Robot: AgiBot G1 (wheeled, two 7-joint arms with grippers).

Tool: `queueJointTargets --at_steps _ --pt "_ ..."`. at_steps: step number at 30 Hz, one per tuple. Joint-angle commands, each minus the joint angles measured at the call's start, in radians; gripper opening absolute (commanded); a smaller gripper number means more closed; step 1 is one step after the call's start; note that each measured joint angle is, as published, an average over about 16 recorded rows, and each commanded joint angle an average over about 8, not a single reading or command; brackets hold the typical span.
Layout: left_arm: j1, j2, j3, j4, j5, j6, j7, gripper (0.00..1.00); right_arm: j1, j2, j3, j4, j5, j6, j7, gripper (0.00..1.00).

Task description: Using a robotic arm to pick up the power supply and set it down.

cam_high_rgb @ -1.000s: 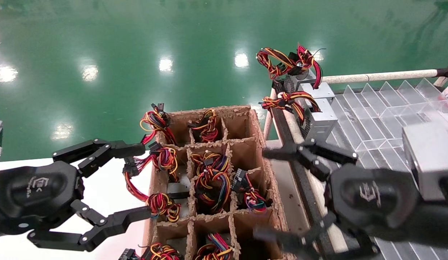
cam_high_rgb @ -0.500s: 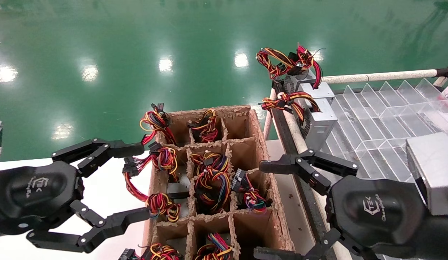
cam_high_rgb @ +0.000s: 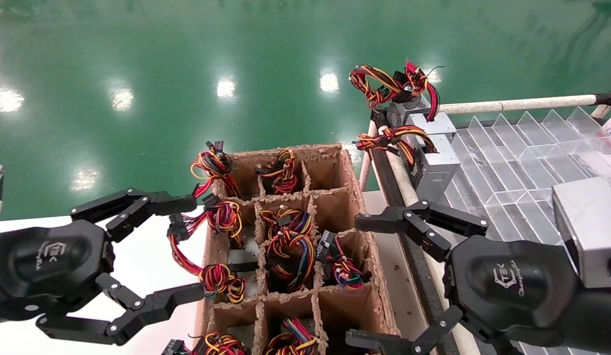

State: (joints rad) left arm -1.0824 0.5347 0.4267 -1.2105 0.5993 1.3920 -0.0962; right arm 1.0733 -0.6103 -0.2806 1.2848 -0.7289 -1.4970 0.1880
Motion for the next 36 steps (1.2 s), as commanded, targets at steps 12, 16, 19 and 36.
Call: queueJointTargets --at_steps 12,16,19,36 --pt "0.0 0.0 0.0 0.0 0.0 0.0 0.0 1.0 0.001 -0.001 0.001 -0.001 -0.002 0.003 -0.001 1.0" --pt "0.0 0.0 0.0 0.0 0.0 0.0 0.0 1.0 0.001 -0.001 0.001 -0.001 -0.002 0.003 -0.001 1.0" --pt "0.0 0.0 0.0 0.0 0.0 0.0 0.0 1.0 0.001 -0.001 0.002 -0.002 -0.002 0.003 -0.001 1.0" --pt "0.0 0.0 0.0 0.0 0.0 0.0 0.0 1.0 0.001 -0.001 0.002 -0.002 -0.003 0.004 -0.002 1.0"
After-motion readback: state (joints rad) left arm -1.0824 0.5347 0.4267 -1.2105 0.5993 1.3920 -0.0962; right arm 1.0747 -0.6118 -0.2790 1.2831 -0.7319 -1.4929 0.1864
